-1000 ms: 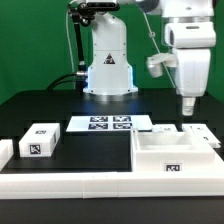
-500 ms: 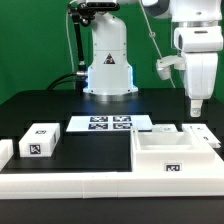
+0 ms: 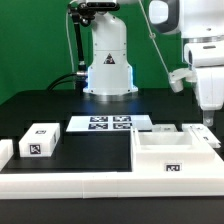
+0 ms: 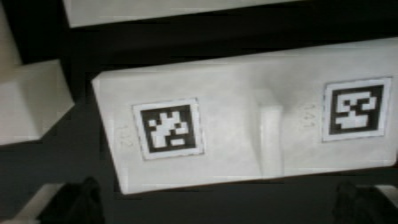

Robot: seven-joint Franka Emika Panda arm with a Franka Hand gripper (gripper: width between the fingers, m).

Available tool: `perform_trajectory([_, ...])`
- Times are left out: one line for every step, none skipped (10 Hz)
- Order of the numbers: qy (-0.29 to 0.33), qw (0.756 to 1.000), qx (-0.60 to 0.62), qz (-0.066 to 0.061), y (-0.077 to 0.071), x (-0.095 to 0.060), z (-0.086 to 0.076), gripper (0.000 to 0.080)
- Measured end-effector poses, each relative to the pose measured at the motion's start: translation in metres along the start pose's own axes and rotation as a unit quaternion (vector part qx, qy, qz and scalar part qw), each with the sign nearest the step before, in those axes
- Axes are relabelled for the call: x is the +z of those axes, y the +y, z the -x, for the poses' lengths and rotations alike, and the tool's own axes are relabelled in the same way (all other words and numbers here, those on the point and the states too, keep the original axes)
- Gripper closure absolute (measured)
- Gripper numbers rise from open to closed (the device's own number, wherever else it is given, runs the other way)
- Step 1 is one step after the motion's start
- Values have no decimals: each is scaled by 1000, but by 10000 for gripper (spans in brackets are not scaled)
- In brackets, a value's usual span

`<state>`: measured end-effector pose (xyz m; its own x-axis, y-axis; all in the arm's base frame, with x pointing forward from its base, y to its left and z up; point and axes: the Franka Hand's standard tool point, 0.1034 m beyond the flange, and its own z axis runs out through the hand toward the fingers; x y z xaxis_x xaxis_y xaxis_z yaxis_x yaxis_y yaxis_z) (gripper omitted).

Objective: Assemble cabinet

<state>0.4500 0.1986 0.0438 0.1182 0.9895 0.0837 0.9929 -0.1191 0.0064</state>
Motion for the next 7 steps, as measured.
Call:
perform_trajectory([-1,1000,2,-1,1,0,1,151])
perform_trajectory([-1,1000,2,-1,1,0,1,151])
perform_trajectory([1,1000,2,0,1,1,1,151])
perform_trajectory([8,1000,3,5,-2,6,1,151])
perform_trajectory([9,1000,-6,8,-6,8,2,151])
perform_trajectory([13,1000,-7,12,-6,11,3,151])
perform_trajectory([15,1000,-6,12,-8,15,4,151])
